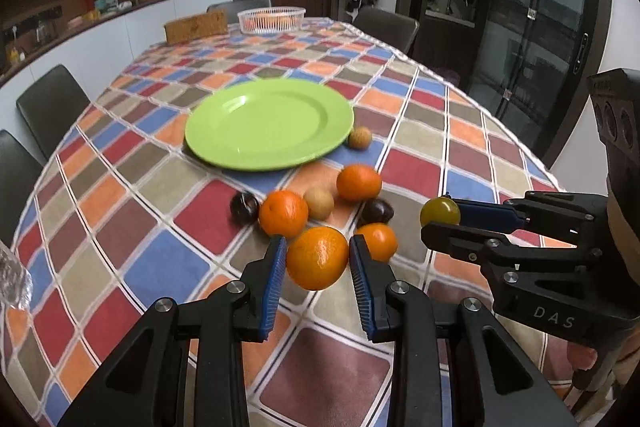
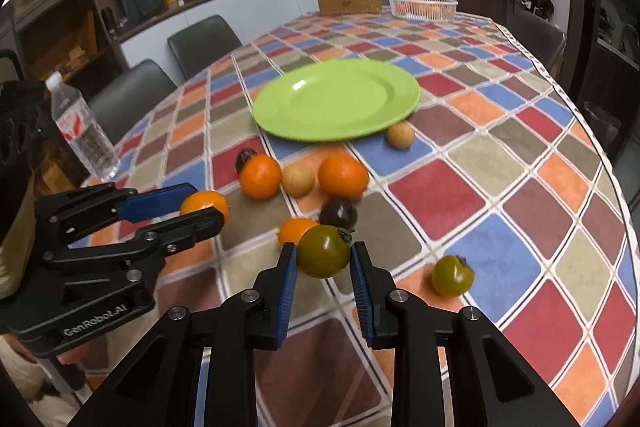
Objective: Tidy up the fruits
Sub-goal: 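Carry the mandarin and tomato onto the green plate and open both grippers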
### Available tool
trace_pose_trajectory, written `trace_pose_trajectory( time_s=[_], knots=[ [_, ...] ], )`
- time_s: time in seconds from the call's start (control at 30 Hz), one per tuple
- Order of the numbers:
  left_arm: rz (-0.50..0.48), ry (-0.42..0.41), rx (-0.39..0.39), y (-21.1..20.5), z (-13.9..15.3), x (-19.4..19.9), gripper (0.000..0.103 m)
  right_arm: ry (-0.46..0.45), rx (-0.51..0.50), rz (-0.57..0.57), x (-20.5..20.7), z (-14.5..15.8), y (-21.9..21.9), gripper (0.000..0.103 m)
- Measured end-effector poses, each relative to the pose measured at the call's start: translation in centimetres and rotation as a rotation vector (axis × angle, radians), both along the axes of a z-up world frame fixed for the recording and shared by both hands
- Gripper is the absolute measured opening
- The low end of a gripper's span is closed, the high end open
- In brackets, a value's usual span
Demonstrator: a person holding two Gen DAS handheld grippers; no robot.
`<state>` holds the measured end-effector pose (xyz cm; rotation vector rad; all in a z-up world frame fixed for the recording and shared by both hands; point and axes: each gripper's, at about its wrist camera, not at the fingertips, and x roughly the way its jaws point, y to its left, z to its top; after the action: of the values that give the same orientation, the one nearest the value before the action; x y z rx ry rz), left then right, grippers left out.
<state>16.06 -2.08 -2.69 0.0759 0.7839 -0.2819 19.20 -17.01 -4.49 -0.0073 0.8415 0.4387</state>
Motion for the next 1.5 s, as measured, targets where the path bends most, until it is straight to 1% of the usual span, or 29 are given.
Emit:
trace_pose_trajectory(
  time_s=[0.2,0.4,0.57,0.8,0.93,1.03,1.23,1.37,1.5],
  knots=[
    [0.009,-0.054,-0.005,0.2,2.0,1.0,0.032,-0.052,0.025,0.001,0.8,2.3,-0.1,0.028],
    [0.016,-0.096,-0.005,0.8,3.7,3.1,0.032,-0.113,0.009,0.017,2.6,4.5,0.7,0.028],
    [0.026,-0.111,0.016,1.2,4.1,5.2,0.032,-0.125,0.003,0.033,4.8,5.4,1.2,0.028],
    [0.031,-0.102,0.030,2.1,3.9,8.7,0.032,-0.097,-0.020,0.052,8.8,5.6,2.2,0.028],
    [0.025,-0.071,0.007,2.6,3.5,10.7,0.032,-0.068,-0.039,0.060,11.2,4.9,2.8,0.028],
    [0.017,-0.043,0.012,2.8,2.9,12.3,0.032,-0.038,-0.051,0.065,12.9,4.1,3.3,0.028],
    [0.017,0.047,-0.014,3.4,1.0,16.0,0.032,0.030,-0.078,0.074,16.1,2.3,4.4,0.028],
    [0.018,0.100,-0.027,3.8,-0.4,17.7,0.032,0.075,-0.087,0.072,17.6,1.1,4.7,0.028],
    [0.018,0.129,-0.029,3.8,-1.3,18.7,0.032,0.098,-0.095,0.070,18.6,0.3,5.0,0.028]
  ],
)
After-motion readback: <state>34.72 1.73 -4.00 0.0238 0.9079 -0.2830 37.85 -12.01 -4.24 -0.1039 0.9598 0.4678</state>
